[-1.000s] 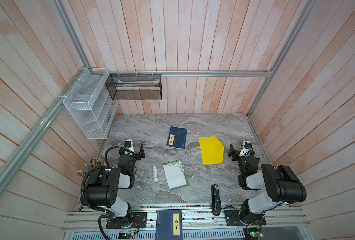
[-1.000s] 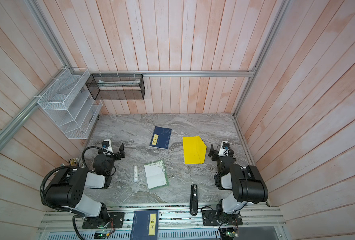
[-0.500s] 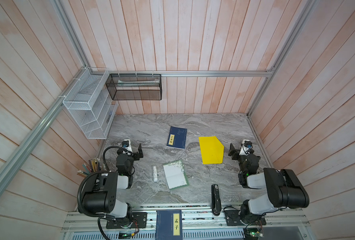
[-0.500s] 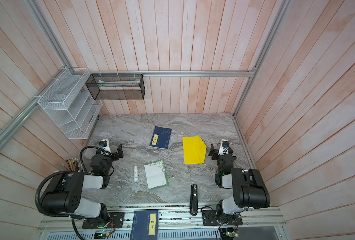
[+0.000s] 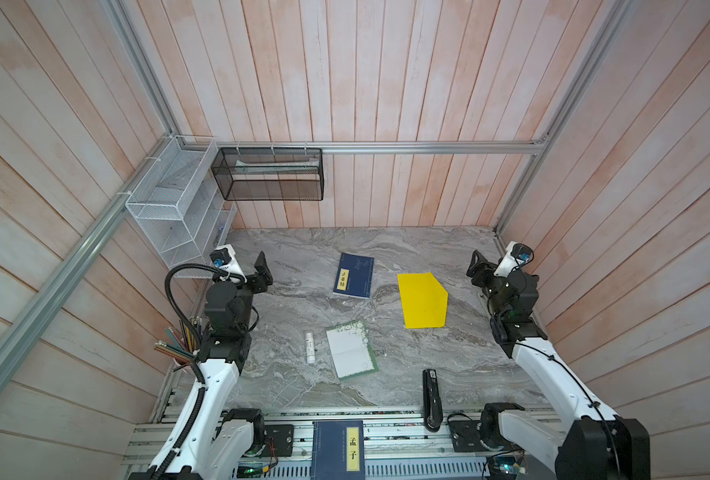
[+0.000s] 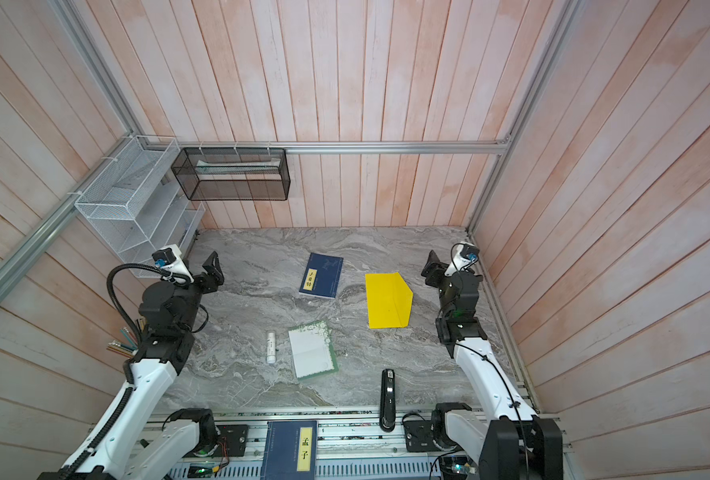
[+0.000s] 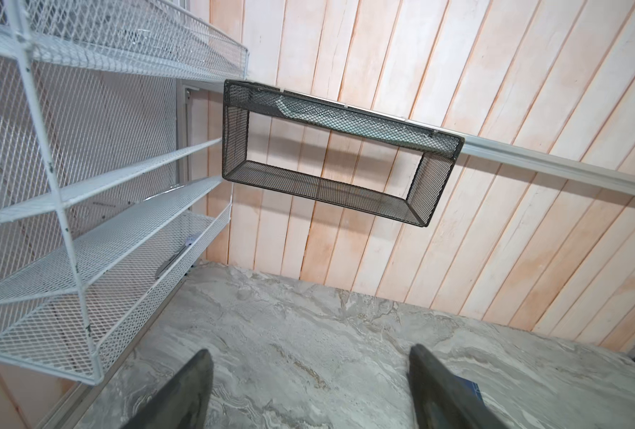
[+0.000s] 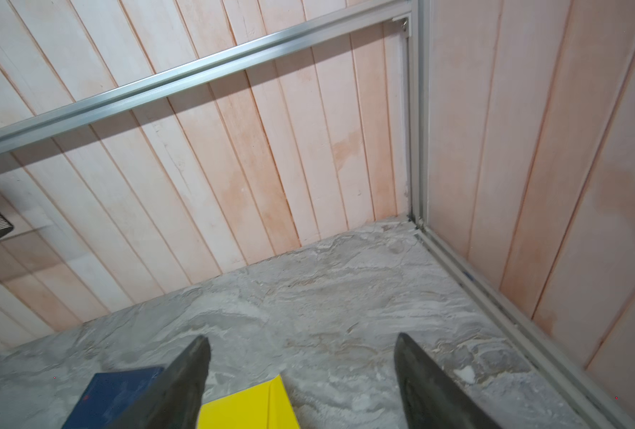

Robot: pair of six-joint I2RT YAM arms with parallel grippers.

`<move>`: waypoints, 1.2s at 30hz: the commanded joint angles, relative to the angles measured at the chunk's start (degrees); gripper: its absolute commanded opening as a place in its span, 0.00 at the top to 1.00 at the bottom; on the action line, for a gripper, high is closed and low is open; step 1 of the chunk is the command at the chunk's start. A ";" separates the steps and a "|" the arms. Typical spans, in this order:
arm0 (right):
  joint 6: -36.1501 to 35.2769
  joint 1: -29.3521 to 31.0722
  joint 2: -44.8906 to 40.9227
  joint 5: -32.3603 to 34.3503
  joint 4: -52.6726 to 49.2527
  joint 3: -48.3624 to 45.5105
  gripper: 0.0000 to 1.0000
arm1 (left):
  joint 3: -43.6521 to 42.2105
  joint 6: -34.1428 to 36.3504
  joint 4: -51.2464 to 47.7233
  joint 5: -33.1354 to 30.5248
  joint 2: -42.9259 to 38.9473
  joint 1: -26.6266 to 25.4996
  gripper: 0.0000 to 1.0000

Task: Place the letter into the envelope and seal it
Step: 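Move both grippers forward toward the green-bordered letter sheet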

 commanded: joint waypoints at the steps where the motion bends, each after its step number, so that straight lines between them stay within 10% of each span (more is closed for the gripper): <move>1: 9.03 4.88 -1.10 -3.19 -17.47 3.18 0.23 | 4.42 -4.04 -19.83 4.19 -1.55 -0.14 0.16; 13: 17.70 30.57 4.49 -1.57 -26.63 7.49 0.24 | 3.49 -14.69 -32.92 26.75 -1.50 -2.74 0.18; 36: 25.52 47.29 11.02 -2.27 -12.34 -3.53 0.35 | -5.97 -20.95 -22.13 28.19 10.43 -21.03 0.30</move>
